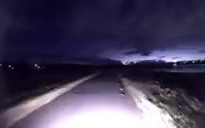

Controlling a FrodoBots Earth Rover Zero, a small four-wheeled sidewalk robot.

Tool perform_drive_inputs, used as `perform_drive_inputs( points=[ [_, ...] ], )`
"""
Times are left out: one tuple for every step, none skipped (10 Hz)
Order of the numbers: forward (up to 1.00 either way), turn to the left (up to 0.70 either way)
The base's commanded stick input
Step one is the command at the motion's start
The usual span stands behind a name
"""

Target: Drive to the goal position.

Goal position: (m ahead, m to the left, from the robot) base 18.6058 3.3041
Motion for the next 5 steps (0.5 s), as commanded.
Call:
perform_drive_inputs(
  points=[
    [0.70, 0.00],
    [0.70, 0.00],
    [0.70, 0.00],
    [0.70, 0.00],
    [0.70, 0.00]
  ],
)
